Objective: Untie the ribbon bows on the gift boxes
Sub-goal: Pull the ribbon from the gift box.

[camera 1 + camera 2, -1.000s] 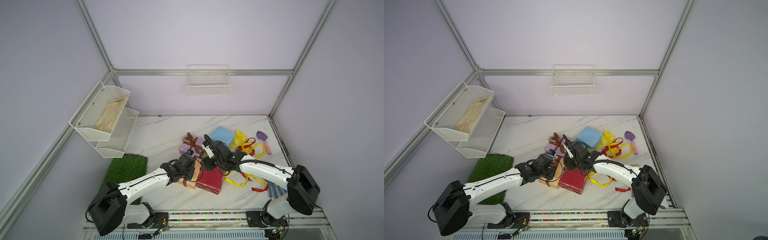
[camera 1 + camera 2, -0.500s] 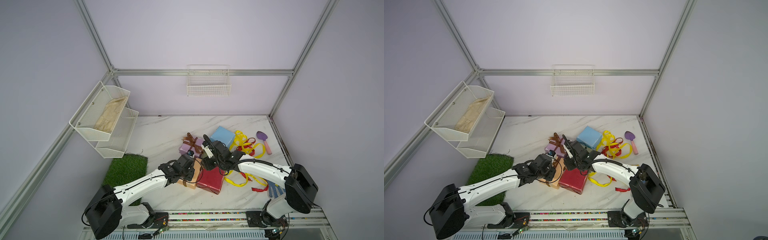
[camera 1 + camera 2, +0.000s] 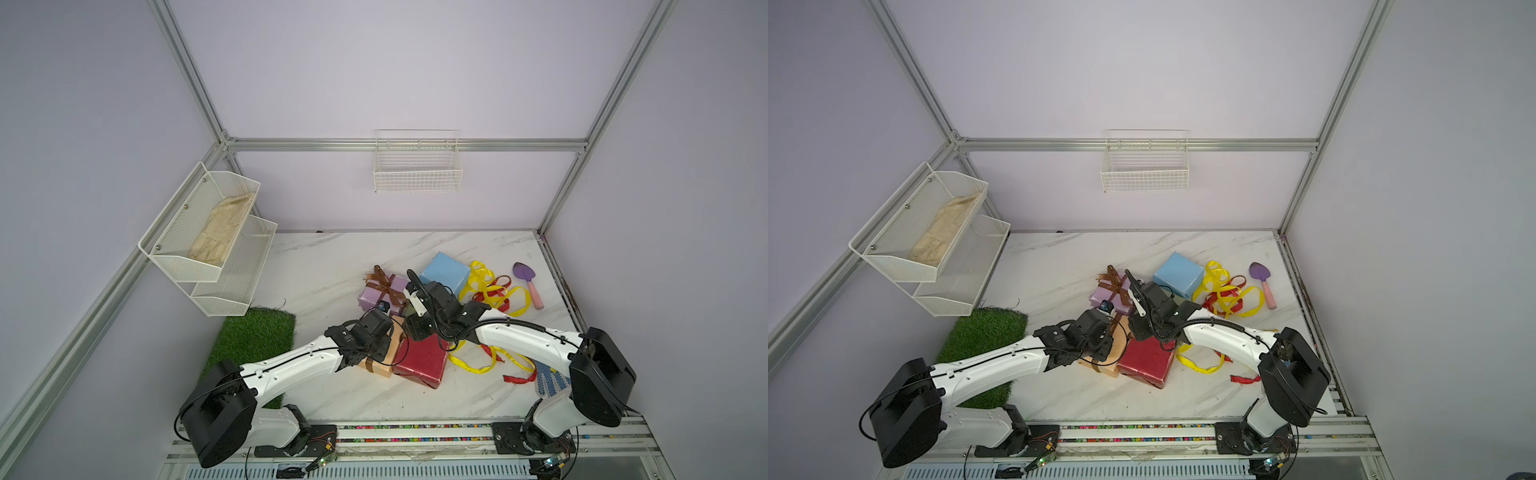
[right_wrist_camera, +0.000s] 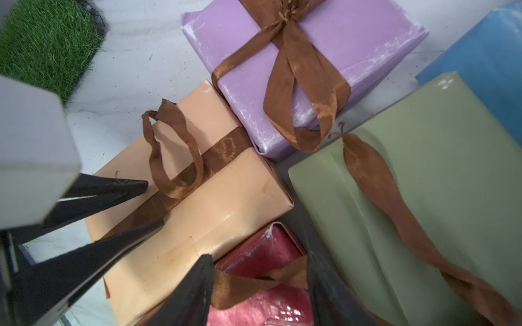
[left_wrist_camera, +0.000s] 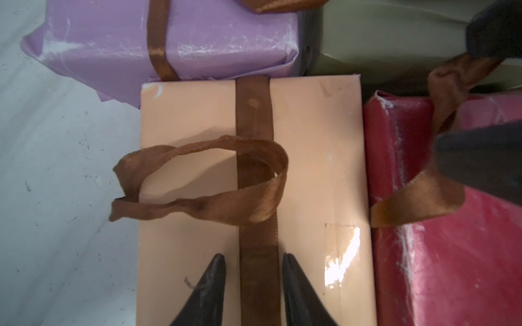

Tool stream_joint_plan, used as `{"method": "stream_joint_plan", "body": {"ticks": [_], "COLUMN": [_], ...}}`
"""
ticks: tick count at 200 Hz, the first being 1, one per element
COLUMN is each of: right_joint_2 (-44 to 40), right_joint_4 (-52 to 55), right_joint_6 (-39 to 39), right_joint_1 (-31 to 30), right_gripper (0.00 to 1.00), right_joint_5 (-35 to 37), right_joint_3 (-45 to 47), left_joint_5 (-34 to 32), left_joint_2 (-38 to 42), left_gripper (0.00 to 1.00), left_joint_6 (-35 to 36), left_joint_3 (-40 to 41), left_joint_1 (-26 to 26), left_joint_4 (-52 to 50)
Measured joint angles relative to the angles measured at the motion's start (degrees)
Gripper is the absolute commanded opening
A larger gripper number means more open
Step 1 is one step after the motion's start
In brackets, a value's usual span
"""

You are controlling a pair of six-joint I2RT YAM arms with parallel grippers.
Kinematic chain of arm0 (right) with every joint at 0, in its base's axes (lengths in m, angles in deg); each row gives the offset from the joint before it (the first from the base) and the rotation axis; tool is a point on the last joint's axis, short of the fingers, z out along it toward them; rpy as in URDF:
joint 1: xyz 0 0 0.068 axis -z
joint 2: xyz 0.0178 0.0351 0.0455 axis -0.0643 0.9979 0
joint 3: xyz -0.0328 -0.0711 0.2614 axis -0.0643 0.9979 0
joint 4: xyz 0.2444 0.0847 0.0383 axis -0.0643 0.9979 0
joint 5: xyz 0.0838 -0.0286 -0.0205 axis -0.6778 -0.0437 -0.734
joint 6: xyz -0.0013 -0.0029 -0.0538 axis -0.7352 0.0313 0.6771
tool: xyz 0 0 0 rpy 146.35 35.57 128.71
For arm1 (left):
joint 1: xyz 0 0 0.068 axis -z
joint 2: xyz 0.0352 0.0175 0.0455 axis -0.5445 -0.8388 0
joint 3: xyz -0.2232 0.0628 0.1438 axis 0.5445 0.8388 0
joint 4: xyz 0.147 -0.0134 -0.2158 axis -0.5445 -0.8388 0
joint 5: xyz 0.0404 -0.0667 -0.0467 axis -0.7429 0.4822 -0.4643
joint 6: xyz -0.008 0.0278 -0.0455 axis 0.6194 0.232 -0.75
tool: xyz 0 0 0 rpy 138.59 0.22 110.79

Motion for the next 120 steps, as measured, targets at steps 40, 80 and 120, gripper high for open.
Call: {"method": "stream_joint_plan", "body": {"ticks": [40,80,120], "right_joint_2": [0.00,0.00,-0.04], "right_joint_4": [0.00,0.00,0.00], "right_joint_6": [0.00,-0.15,-0.20], "right_joint_1": [-0.02,-0.02,0.00], "right_gripper": [0.57,0.57,0.57], "right_joint_5": [0.04,0.11,0.28], "right_joint_3": [0.00,0.00,0.02], "left_joint_5": [0.31,0.44,-0.17], "left_joint_2": [-0.92,-1.55,-1.95], "left_gripper": [0.28,0.23,0.14], "left_joint_6": [0.26,0.15,-0.98], "left_joint_3": [0.00,0.00,0.00], "left_joint_1": [0.28,0.28,0.28], "left_joint_4": [2.64,4.07,4.83]}}
